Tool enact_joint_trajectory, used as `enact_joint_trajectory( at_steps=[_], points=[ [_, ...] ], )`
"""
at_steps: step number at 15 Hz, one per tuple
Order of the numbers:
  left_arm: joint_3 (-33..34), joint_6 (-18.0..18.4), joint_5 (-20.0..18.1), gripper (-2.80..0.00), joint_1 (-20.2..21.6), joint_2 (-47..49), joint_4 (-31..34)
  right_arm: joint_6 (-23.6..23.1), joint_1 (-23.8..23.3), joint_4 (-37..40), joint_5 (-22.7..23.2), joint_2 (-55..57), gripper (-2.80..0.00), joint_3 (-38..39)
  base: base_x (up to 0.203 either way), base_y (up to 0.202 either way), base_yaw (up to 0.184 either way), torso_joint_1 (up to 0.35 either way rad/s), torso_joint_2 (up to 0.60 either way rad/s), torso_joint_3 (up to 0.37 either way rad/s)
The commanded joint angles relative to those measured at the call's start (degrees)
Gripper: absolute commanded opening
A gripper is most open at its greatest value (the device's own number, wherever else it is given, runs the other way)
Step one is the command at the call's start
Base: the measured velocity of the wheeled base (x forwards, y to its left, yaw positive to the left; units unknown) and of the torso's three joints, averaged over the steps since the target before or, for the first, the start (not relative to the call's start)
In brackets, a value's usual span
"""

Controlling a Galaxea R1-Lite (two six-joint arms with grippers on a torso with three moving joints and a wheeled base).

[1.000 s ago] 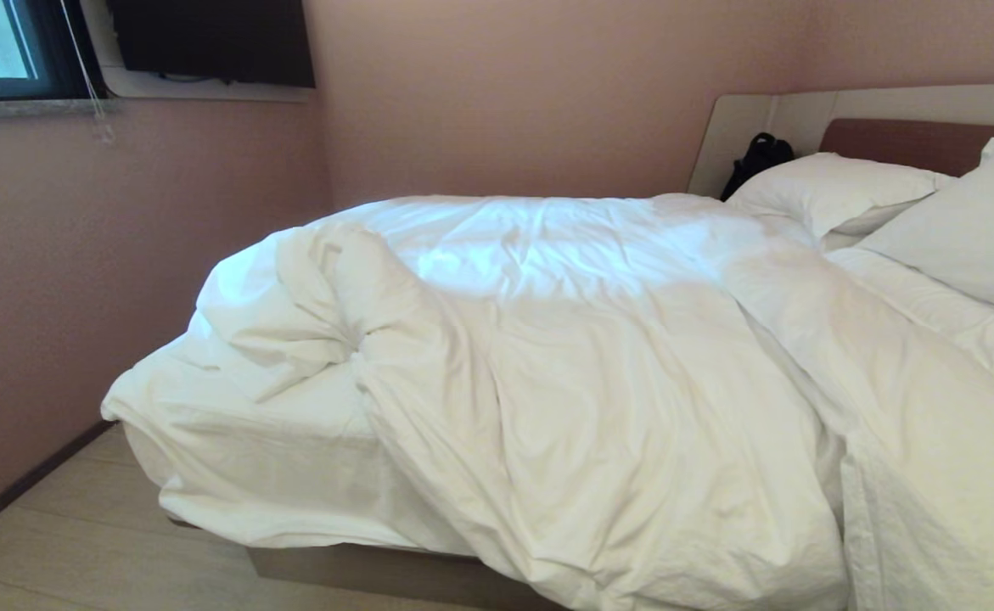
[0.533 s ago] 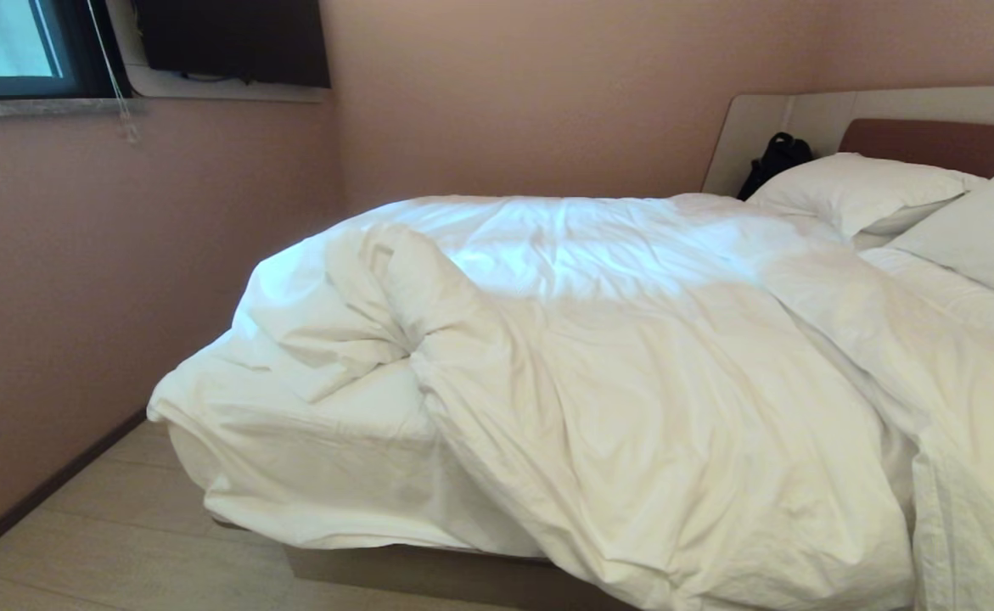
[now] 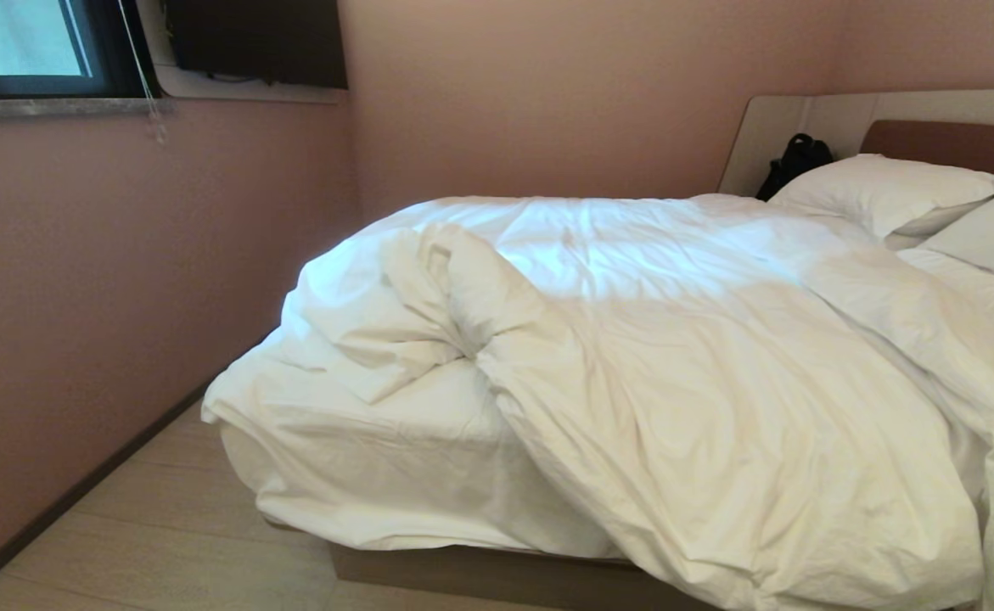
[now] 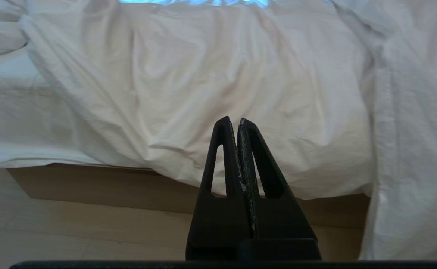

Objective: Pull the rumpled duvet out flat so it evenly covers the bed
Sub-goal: Hold the folded corner of the quilt

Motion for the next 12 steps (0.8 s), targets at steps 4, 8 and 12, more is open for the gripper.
enact_joint_trajectory(
  at_steps=[4,8,12],
  points=[
    [0.0,0.0,0.0,-2.80,0.0,0.0,0.0,0.0,0.0,0.0,0.0,0.0,-2.80,0.0,0.000,0.192,0.000,0.002,0.00,0.001],
    [0.0,0.0,0.0,-2.80,0.0,0.0,0.0,0.0,0.0,0.0,0.0,0.0,-2.80,0.0,0.000,0.197,-0.001,0.002,0.00,0.004],
    [0.0,0.0,0.0,-2.80,0.0,0.0,0.0,0.0,0.0,0.0,0.0,0.0,-2.80,0.0,0.000,0.196,0.001,0.001,0.00,0.003]
  ],
)
